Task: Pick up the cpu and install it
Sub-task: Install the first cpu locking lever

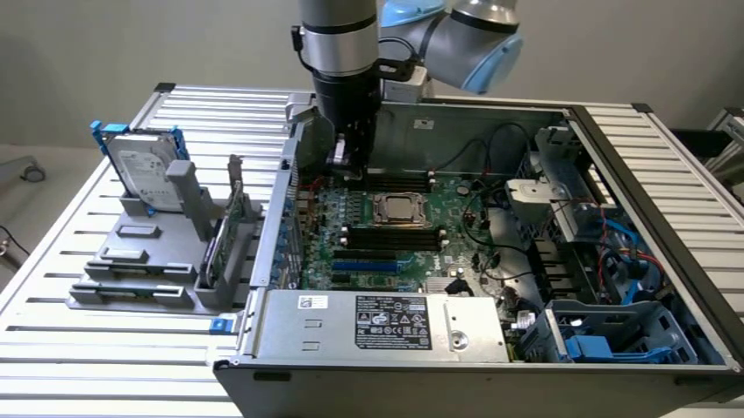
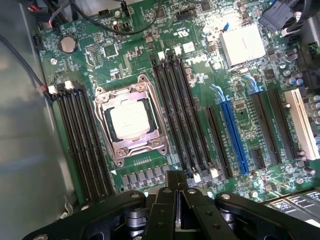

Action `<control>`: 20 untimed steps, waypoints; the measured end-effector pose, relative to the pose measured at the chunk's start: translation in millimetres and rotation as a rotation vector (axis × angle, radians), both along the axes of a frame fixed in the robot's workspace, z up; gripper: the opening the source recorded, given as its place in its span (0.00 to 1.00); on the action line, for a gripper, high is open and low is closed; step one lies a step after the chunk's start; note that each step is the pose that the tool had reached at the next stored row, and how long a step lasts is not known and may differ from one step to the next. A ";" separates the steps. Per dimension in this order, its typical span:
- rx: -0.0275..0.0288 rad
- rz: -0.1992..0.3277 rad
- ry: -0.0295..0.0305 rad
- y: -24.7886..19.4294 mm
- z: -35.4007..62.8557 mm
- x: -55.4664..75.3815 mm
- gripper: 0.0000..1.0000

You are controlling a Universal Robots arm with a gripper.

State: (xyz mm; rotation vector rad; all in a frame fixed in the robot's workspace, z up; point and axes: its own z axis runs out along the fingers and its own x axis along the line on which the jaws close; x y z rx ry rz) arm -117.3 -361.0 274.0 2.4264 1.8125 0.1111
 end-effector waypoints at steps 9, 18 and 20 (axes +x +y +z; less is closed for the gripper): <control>-0.0159 0.041 0.0386 0.3 4.4 -0.1 0.11; -0.0179 0.135 0.0564 0.5 4.6 -0.1 0.11; -0.0185 0.154 0.0581 0.9 4.7 -0.1 0.11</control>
